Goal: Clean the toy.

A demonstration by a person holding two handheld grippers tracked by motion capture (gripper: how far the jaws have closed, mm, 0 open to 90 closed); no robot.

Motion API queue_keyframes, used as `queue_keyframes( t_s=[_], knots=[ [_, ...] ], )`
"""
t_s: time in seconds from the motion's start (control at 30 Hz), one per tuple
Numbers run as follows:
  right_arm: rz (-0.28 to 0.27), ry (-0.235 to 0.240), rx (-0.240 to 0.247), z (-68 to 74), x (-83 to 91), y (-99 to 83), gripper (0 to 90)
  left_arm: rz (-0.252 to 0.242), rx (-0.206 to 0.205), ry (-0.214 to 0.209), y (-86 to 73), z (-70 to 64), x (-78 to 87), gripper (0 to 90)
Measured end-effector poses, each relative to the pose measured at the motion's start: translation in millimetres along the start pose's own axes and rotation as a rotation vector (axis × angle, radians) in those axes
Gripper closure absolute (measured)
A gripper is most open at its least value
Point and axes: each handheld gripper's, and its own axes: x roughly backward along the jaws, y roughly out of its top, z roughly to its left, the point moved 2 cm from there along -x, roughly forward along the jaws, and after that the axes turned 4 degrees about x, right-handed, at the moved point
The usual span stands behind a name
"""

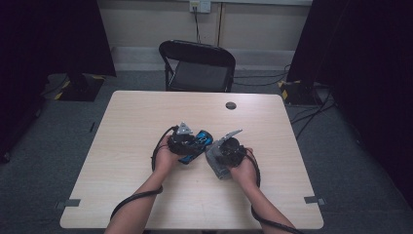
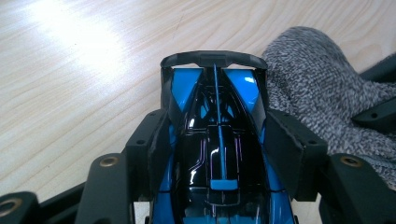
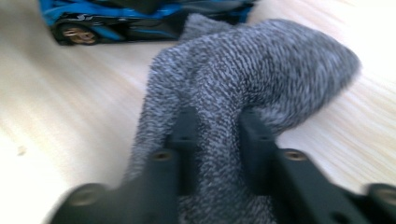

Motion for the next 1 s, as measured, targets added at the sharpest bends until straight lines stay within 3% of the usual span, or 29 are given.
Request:
queue_keyframes(
  t_s=[0.03,0.07,0.1,0.13,0.3,0.33,0.47,0.5,0.53,0.57,0.63,0.87,1.0],
  knots=[
    [0.0,0.0,0.0,0.0,0.0,0.0,63.4,0.0,0.0,0.0,0.0,0.0,0.0,41.4],
    [0.004,-0.022,-0.003,-0.2,0.5,-0.7,55.7,-0.002,0.001,0.002,-0.3,-0.2,0.1,41.4],
    [0.003,-0.01,-0.03,-1.0,0.9,-2.1,46.8,-0.004,0.0,0.002,-1.0,-0.2,0.5,41.4],
    [0.003,-0.01,-0.032,-1.1,1.5,-2.7,43.9,-0.004,0.0,0.002,-1.0,-0.2,0.5,41.4],
    [0.001,-0.019,-0.046,-1.9,2.6,-2.2,38.3,-0.005,0.0,-0.002,-1.1,0.2,0.8,41.4],
    [0.031,-0.014,-0.034,-0.3,-2.4,-3.0,37.4,-0.006,0.0,-0.003,-1.2,0.2,0.8,41.4],
    [0.048,-0.035,-0.007,2.3,-5.5,-2.1,42.1,-0.012,-0.002,-0.001,-1.8,0.4,0.8,41.4],
    [0.054,-0.025,-0.003,2.2,-5.7,-1.4,47.3,-0.013,0.001,-0.001,-2.1,0.0,0.7,41.4],
    [0.062,-0.018,0.003,1.7,-4.5,0.1,63.5,-0.014,0.001,0.001,-2.2,-0.1,0.8,41.4],
    [0.062,-0.018,0.003,1.7,-4.5,0.1,63.5,-0.015,0.003,0.002,-2.4,-0.3,0.8,41.4],
    [0.062,-0.012,-0.014,1.5,-4.6,0.9,72.1,-0.02,0.003,0.005,-3.1,-0.5,0.9,41.4],
    [0.076,0.001,-0.009,4.0,-3.9,2.7,78.2,0.001,0.006,0.009,-0.3,-0.8,0.5,41.4],
    [0.054,0.062,0.021,12.4,-1.4,-1.1,78.7,0.002,0.008,0.005,0.3,-0.3,0.1,41.5]
  ],
)
